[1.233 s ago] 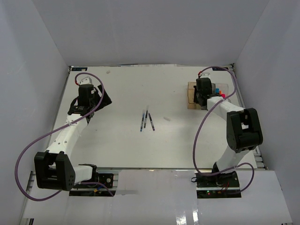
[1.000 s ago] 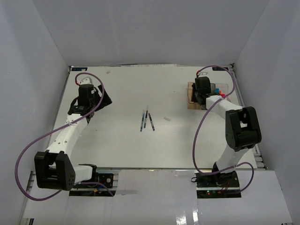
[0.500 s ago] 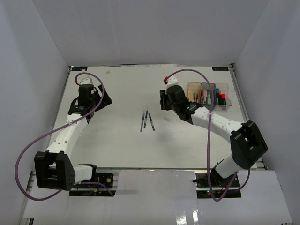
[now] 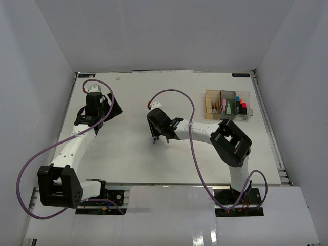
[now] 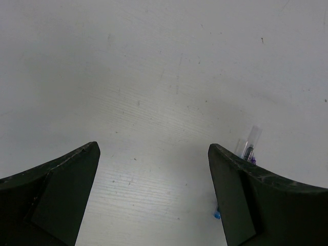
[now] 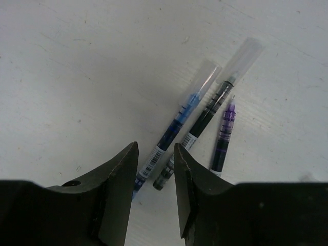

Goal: Sort the stationery into containers
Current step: Pick up the pen from the center of the board.

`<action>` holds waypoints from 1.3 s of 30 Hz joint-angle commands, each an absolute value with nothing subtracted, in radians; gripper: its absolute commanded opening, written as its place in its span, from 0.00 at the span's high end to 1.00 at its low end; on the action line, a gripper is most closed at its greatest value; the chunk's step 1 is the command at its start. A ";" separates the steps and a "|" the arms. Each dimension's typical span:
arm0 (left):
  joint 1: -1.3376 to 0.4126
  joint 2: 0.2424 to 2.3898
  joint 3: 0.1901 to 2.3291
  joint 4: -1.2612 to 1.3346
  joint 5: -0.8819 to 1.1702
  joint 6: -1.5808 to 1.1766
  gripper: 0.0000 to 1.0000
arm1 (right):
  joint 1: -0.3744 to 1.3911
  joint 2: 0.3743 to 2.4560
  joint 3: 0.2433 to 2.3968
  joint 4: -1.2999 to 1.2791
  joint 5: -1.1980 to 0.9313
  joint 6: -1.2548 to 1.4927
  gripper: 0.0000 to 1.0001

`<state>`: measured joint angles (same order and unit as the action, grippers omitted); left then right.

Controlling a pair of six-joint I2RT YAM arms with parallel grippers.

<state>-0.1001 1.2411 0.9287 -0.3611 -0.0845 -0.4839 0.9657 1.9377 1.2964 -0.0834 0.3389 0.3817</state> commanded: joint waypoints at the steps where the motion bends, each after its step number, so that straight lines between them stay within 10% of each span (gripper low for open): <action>1: -0.097 1.227 0.931 -0.345 -0.072 -0.486 0.02 | 0.966 1.971 1.368 -0.090 0.383 0.419 0.60; 39: -0.094 1.224 0.930 -0.344 -0.066 -0.483 0.02 | 0.971 1.959 1.296 -0.064 0.520 0.417 0.63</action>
